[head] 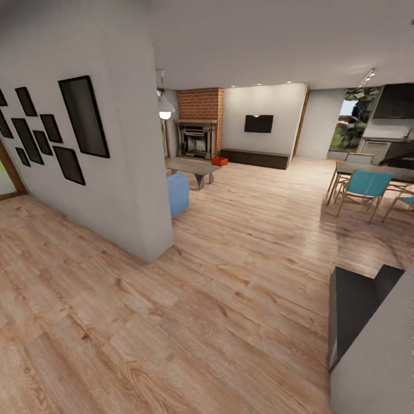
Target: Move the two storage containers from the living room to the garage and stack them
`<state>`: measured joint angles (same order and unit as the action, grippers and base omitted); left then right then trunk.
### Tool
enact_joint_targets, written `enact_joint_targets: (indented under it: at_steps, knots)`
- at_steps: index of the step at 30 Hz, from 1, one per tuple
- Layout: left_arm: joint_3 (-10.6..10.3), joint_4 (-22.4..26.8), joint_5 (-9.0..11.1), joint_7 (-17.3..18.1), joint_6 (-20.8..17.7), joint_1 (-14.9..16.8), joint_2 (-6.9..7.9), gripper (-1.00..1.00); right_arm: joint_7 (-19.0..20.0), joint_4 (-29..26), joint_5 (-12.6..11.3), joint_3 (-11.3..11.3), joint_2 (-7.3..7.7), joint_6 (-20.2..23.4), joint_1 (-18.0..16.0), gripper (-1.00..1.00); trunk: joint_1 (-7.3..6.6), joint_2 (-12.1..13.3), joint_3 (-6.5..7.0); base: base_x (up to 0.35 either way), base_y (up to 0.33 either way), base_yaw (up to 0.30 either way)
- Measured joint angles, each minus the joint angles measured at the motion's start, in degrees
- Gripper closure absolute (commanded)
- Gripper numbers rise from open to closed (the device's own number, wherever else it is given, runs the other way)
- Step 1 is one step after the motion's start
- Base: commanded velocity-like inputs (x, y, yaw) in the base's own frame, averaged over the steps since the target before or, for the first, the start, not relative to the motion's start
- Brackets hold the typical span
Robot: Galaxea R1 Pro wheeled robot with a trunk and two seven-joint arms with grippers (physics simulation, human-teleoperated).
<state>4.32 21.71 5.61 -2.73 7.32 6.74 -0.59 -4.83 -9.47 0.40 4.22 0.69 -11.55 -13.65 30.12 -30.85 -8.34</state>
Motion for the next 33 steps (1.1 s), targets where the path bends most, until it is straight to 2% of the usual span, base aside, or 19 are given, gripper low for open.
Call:
enact_joint_targets:
  at_steps: [8,16,23,33]
  knots:
    - [-0.04,0.0,0.0,-0.02,0.0,0.02,-0.04,-1.0,0.0,0.0,0.0,0.01,0.0,0.01,0.0,-1.0,0.0,0.0,0.0,0.322,0.0,-0.274]
    - [0.05,0.0,0.03,-0.02,0.01,0.03,-0.05,-1.0,0.0,0.0,0.0,0.03,0.0,0.02,0.0,-1.0,0.03,0.0,0.0,0.093,0.006,-0.274]
    - [0.19,0.0,0.09,0.0,-0.01,0.0,0.0,-1.0,0.0,0.0,0.0,0.02,0.0,0.04,0.0,-1.0,0.0,0.0,0.0,0.272,0.035,-0.274]
    - [0.23,0.02,0.1,-0.02,-0.02,-0.01,0.0,-1.0,0.01,0.02,0.07,0.0,-0.01,-0.01,-0.01,-1.0,0.0,0.0,0.0,0.321,0.027,-0.068]
